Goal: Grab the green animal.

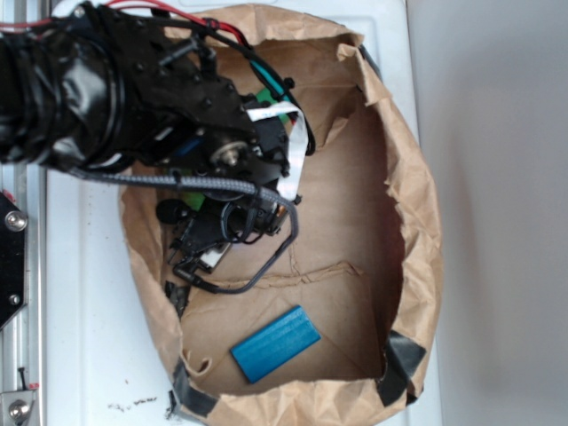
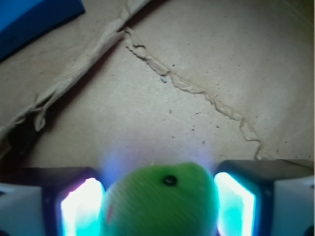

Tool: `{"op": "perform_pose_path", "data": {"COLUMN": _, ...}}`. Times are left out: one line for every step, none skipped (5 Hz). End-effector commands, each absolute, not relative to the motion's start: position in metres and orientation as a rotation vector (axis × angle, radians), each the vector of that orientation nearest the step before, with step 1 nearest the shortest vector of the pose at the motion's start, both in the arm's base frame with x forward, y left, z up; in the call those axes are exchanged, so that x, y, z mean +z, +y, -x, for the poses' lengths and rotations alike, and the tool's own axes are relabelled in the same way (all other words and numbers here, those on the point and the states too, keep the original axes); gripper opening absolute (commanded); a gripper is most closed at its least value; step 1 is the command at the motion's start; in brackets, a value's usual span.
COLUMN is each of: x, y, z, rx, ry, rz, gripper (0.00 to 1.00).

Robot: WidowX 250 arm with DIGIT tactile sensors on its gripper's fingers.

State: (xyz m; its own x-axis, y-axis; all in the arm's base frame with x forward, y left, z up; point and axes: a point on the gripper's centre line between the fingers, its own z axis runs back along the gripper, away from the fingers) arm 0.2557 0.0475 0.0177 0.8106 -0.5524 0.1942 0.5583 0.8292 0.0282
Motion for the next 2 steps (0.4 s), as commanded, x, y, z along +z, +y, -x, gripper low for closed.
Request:
{"op": "perform_pose_path", "data": {"x": 0.0230, "y": 0.0579, "z": -0.2634, "rx": -0.587, "ry": -0.225, "rz": 0.016, "gripper": 0.00}}
{"op": "perform_pose_path", "data": {"x": 0.0225, "y": 0.0565, "z": -0.2624, "rx": -0.554, "ry": -0.234, "rz": 0.040, "gripper": 0.00}}
